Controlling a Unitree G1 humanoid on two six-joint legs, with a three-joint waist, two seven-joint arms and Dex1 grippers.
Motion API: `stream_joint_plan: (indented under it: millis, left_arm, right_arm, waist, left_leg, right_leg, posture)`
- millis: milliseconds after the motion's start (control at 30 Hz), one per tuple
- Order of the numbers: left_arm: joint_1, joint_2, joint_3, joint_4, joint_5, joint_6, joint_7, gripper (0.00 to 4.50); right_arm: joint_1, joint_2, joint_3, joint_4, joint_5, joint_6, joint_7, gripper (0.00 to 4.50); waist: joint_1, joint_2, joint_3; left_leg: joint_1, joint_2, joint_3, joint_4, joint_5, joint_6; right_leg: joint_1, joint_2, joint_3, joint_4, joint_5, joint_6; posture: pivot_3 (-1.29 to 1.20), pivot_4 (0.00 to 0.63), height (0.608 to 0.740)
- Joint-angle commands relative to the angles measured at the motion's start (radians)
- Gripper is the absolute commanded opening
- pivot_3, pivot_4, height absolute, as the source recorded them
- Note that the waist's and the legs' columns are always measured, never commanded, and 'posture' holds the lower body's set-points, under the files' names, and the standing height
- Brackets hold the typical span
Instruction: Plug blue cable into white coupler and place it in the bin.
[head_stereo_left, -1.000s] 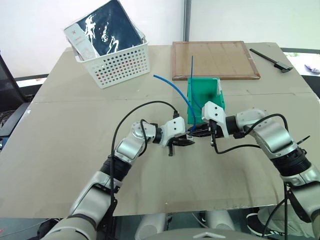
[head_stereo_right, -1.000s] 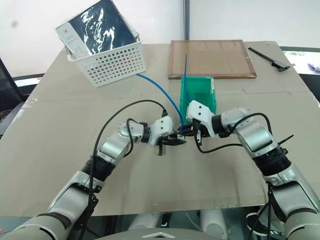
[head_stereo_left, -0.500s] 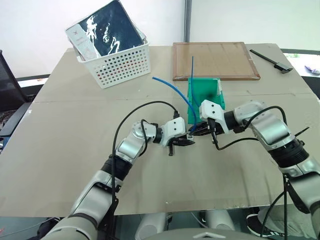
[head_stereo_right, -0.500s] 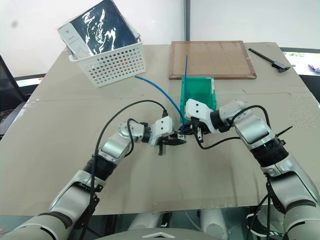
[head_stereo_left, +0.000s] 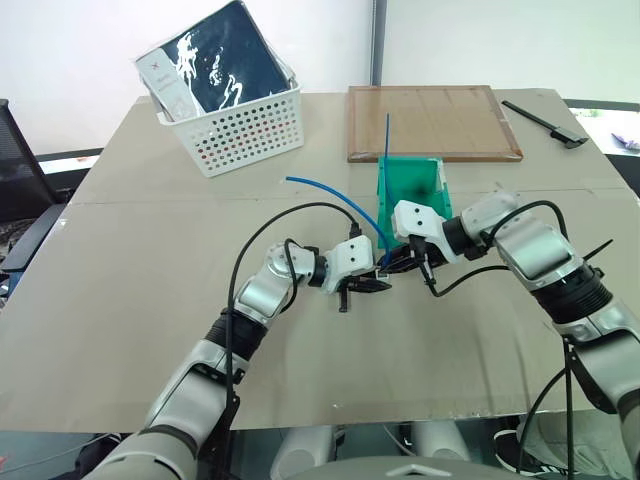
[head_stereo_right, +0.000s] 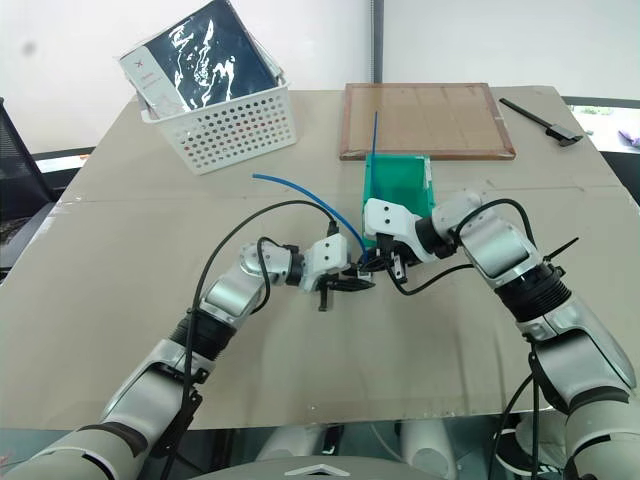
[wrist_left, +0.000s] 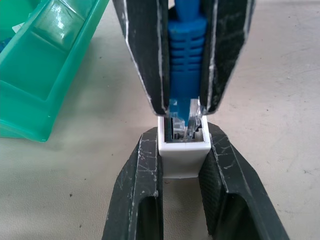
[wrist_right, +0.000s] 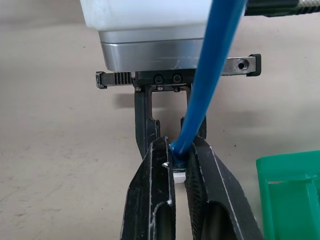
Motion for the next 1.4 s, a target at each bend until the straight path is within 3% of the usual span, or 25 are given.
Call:
stream_joint_plan:
  millis: [33,133,267,367,400,433,567,700,733,800,933,1067,1167,1300,1400]
  left_arm:
    - [0.004,-0.007,-0.008,0.014,0.012,0.006,-0.005,0.37]
    - [0.005,-0.011,-0.006,0.012,0.011,0.009,-0.006,0.37]
    - [0.012,-0.01,-0.003,0.002,0.01,0.016,-0.006,0.37]
    - [0.02,-0.011,0.019,-0.026,-0.011,0.05,-0.001,0.37]
    - [0.022,-0.009,0.029,-0.043,-0.021,0.066,-0.004,0.37]
    - [0.024,-0.007,0.038,-0.059,-0.031,0.086,-0.007,0.37]
    - [0.037,0.009,0.088,-0.165,-0.096,0.211,-0.004,0.37]
    - [0.021,0.002,0.186,-0.317,-0.233,0.46,0.047,0.37]
    - [0.015,-0.003,0.208,-0.348,-0.262,0.512,0.064,0.37]
    - [-0.005,-0.011,0.246,-0.393,-0.318,0.622,0.096,0.37]
    - [-0.248,-0.088,0.323,-0.288,-0.397,0.938,0.239,0.37]
    - [-0.423,-0.184,0.328,-0.055,-0.335,0.91,0.366,0.37]
    - [-0.529,-0.252,0.313,0.155,-0.287,0.83,0.414,0.37]
    - [-0.643,-0.322,0.312,0.44,-0.224,0.68,0.464,0.37]
    - [-0.709,-0.335,0.317,0.563,-0.207,0.625,0.428,1.84]
  right_arm:
    - [0.046,0.012,0.072,0.076,-0.089,-0.034,-0.025,0.0]
    - [0.077,0.032,0.093,0.125,-0.134,-0.086,-0.049,0.0]
    - [0.114,0.05,0.051,0.121,-0.138,-0.128,-0.09,0.0]
    - [0.138,0.103,-0.123,0.046,-0.016,-0.182,-0.162,0.0]
    - [0.151,0.113,-0.182,0.0,0.033,-0.167,-0.173,0.68]
    - [0.164,0.113,-0.227,-0.046,0.063,-0.15,-0.185,0.82]
    - [0.251,0.069,-0.414,-0.312,0.213,-0.041,-0.25,2.41]
    - [0.438,0.016,-0.611,-0.633,0.336,0.086,-0.372,4.18]
    - [0.481,0.007,-0.642,-0.692,0.361,0.113,-0.397,4.43]
    - [0.555,-0.011,-0.679,-0.777,0.374,0.134,-0.439,4.43]
    - [0.896,0.079,-0.747,-1.052,0.222,0.153,-0.717,4.43]
    - [1.1,0.162,-0.656,-1.122,0.122,0.102,-0.887,4.43]
    - [1.187,0.201,-0.591,-1.124,0.045,0.059,-0.981,4.43]
    - [1.265,0.244,-0.527,-1.124,-0.042,0.014,-1.061,4.43]
    - [1.29,0.272,-0.519,-1.124,-0.062,-0.016,-1.095,4.5]
  waist:
    - [-0.001,0.0,-0.002]
    - [-0.003,-0.001,-0.009]
    - [-0.007,-0.001,-0.01]
    - [-0.008,-0.002,-0.011]
    - [-0.009,-0.001,-0.01]
    - [-0.008,-0.001,-0.009]
    - [-0.005,0.001,-0.007]
    - [0.002,0.001,-0.007]
    - [0.004,0.001,-0.007]
    - [0.007,0.001,-0.007]
    - [0.032,-0.001,-0.005]
    - [0.025,0.0,-0.006]
    - [0.018,-0.001,-0.005]
    - [0.007,-0.001,-0.004]
    - [0.005,-0.001,-0.004]
  left_leg:
    - [0.0,0.0,0.0,0.0,0.0,0.0]
    - [0.002,0.0,0.0,0.0,0.0,0.0]
    - [0.018,0.001,0.0,-0.002,-0.003,0.005]
    - [0.019,0.003,-0.001,-0.002,-0.003,0.005]
    - [0.018,0.003,-0.001,-0.002,-0.003,0.005]
    - [0.018,0.003,0.0,-0.002,-0.003,0.005]
    - [0.005,0.002,0.0,-0.001,0.0,0.0]
    - [-0.009,0.001,-0.003,0.0,0.0,-0.001]
    - [-0.011,0.001,-0.004,0.0,0.0,-0.001]
    - [-0.013,0.0,-0.004,0.0,0.0,-0.001]
    - [-0.015,-0.001,-0.008,0.002,0.0,0.001]
    - [-0.011,-0.001,-0.008,0.01,0.0,0.0]
    - [0.0,0.0,-0.005,0.009,-0.003,0.005]
    - [0.0,0.001,-0.004,0.009,-0.002,0.003]
    - [-0.002,0.001,-0.004,0.008,0.0,0.0]
  right_leg:
    - [0.0,0.0,0.0,0.0,0.0,0.0]
    - [0.001,0.0,0.0,0.0,0.0,0.0]
    - [0.016,0.001,0.001,0.0,-0.001,0.002]
    - [0.016,0.003,0.0,0.0,-0.003,0.004]
    - [0.016,0.003,0.0,0.0,-0.002,0.003]
    - [0.015,0.003,0.001,0.0,-0.001,0.001]
    - [0.003,0.002,0.002,0.001,0.0,0.0]
    - [-0.009,0.001,0.0,0.001,0.0,-0.001]
    - [-0.01,0.001,-0.001,0.0,0.0,-0.001]
    - [-0.012,0.0,-0.001,-0.001,0.0,0.0]
    - [-0.01,0.0,-0.005,0.001,0.0,0.001]
    - [-0.004,0.002,-0.006,0.002,-0.002,0.006]
    - [0.007,0.002,-0.004,0.0,-0.003,0.008]
    - [0.005,0.003,-0.002,0.001,-0.003,0.009]
    - [0.003,0.004,-0.002,0.0,-0.003,0.009]
  posture:
    - [0.0,0.15,0.74]
    - [0.0,0.15,0.74]
    - [0.0,0.15,0.74]
    - [0.0,0.15,0.74]
    - [0.0,0.15,0.74]
    - [0.0,0.15,0.74]
    - [0.0,0.15,0.74]
    - [0.0,0.15,0.74]
    - [0.0,0.15,0.74]
    - [0.0,0.15,0.74]
    - [0.0,0.15,0.74]
    - [0.0,0.15,0.74]
    - [0.0,0.15,0.74]
    - [0.0,0.15,0.74]
    - [0.0,0.15,0.74]
